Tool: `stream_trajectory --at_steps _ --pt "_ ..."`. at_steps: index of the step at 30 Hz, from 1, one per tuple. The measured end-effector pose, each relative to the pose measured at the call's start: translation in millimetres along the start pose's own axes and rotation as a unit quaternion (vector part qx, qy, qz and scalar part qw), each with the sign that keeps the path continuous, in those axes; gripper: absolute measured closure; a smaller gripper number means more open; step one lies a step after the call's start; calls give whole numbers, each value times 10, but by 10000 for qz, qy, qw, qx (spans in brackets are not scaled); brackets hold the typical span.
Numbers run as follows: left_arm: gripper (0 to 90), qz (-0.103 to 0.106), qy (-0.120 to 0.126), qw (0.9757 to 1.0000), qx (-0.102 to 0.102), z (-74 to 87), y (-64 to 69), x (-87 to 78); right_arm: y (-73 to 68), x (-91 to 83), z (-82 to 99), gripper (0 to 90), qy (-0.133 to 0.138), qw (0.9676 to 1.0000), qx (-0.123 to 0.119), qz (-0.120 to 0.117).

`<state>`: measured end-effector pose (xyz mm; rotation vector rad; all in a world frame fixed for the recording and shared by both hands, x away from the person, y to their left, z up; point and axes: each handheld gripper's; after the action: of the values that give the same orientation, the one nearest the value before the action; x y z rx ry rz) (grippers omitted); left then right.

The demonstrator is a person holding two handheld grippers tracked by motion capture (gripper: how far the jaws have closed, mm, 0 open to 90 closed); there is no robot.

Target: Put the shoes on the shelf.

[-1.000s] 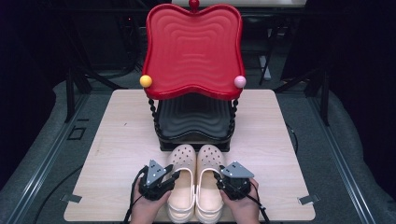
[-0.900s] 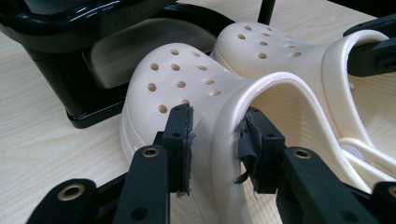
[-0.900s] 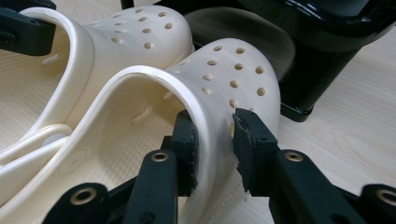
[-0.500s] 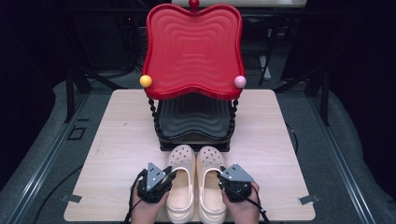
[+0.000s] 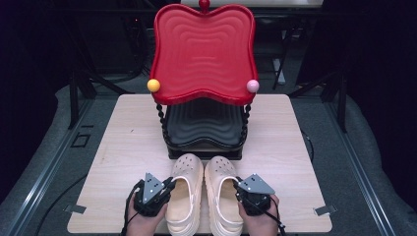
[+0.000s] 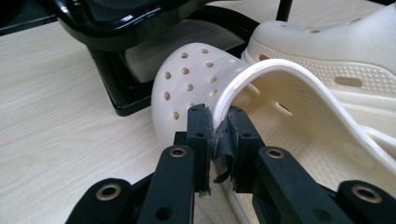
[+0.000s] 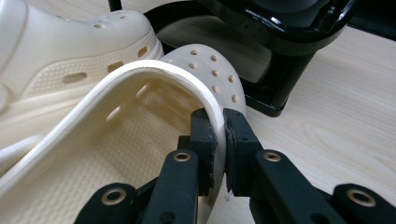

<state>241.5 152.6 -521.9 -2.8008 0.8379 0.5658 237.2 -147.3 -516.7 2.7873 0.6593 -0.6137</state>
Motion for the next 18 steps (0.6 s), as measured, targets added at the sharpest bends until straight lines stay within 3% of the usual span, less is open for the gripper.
stream_trajectory --at_steps 8,18 --pt "817 21 124 9999 -88 -24 -51 -155 -18 -115 -74 835 142 9999 -83 16" --pt "821 177 368 9991 -115 -215 -72 -374 -13 -310 -226 835 456 9990 -16 -37"
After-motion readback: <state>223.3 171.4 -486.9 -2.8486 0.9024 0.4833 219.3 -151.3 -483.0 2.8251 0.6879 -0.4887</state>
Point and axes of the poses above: each handheld gripper's, and its own axes: x roughly forward along the jaws, z roughly out of its underside, y roughly to its right, and after that the axes turned 6 degrees about y, right-handed
